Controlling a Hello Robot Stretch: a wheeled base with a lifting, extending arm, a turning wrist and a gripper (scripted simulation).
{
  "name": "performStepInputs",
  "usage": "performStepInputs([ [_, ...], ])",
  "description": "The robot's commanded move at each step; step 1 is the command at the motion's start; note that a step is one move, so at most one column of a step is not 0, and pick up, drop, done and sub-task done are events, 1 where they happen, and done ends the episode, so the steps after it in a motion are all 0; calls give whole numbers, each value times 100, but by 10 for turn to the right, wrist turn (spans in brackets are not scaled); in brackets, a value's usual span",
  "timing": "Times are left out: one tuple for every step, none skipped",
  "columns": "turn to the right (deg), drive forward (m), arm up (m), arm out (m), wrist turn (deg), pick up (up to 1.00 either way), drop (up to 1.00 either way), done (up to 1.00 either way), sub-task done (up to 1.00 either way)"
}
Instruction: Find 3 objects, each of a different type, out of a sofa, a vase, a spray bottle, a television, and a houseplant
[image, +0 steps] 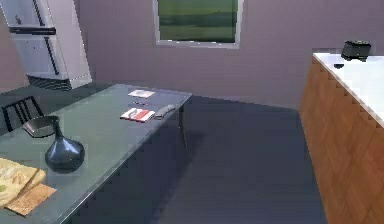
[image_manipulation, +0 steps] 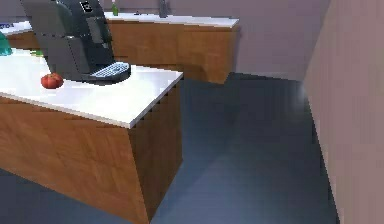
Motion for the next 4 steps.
performStepInputs([
  [180,0,0,0,0,0,0,0,0],
  [0,100,0,0,0,0,0,0,0],
  [30,0,0,0,0,0,0,0,0],
  [0,100,0,0,0,0,0,0,0],
])
